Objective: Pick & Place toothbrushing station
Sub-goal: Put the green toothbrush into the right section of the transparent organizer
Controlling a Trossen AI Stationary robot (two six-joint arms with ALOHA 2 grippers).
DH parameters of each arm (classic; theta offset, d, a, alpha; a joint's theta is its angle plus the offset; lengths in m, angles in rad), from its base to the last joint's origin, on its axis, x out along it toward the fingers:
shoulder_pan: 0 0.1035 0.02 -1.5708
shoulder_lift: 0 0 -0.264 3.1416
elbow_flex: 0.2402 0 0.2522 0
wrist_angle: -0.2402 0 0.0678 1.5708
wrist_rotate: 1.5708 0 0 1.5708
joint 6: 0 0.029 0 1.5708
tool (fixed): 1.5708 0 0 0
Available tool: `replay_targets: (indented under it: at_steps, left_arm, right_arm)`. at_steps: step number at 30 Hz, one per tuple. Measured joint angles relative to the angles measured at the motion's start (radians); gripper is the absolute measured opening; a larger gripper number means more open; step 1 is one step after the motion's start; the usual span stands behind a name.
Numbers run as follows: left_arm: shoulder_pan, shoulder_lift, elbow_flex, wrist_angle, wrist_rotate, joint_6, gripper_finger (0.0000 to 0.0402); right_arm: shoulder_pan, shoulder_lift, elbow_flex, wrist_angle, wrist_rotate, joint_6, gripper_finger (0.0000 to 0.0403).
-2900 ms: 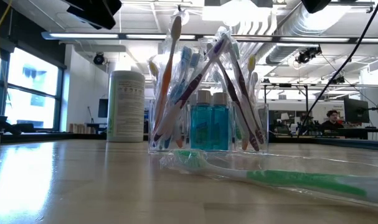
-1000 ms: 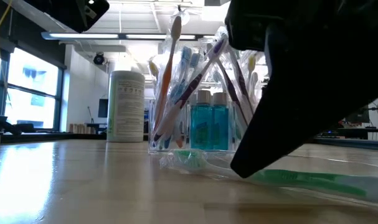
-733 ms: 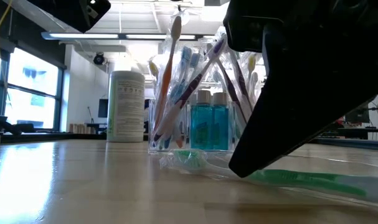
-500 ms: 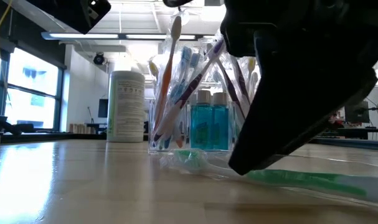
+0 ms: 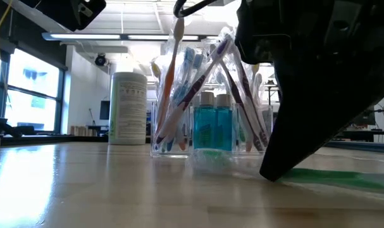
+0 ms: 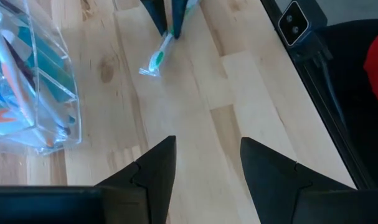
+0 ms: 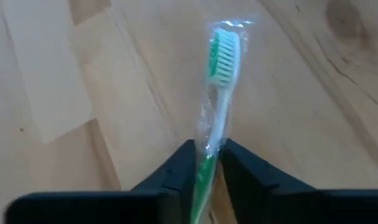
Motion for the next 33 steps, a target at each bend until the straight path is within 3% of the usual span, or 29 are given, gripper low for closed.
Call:
replay_targets:
  at_steps: [5, 13, 19, 27, 33]
  left_arm:
    - [0.000, 0.000, 0.000, 0.001, 0.001, 0.000, 0.0173]
    - [0.000, 0.000, -0.001, 0.001, 0.001, 0.000, 0.0173]
    - [0.001, 0.000, -0.001, 0.001, 0.001, 0.000, 0.0173]
    - [0.001, 0.000, -0.001, 0.001, -0.027, 0.000, 0.0173]
    - [0.001, 0.000, -0.001, 0.011, -0.038, -0.012, 0.0173]
  right_arm:
    - [0.000, -0.001, 0.000, -0.010, 0.000, -0.006, 0.0016]
    - [0.013, -0.015, -0.002, -0.023, 0.029, -0.008, 0.0008]
    - [0.059, -0.111, -0.017, -0.145, 0.114, 0.001, 0.0003]
    - [0.173, -0.277, -0.011, -0.291, 0.467, 0.049, 0.0001]
    - [0.261, -0.332, -0.009, -0.402, 0.914, 0.055, 0.0001]
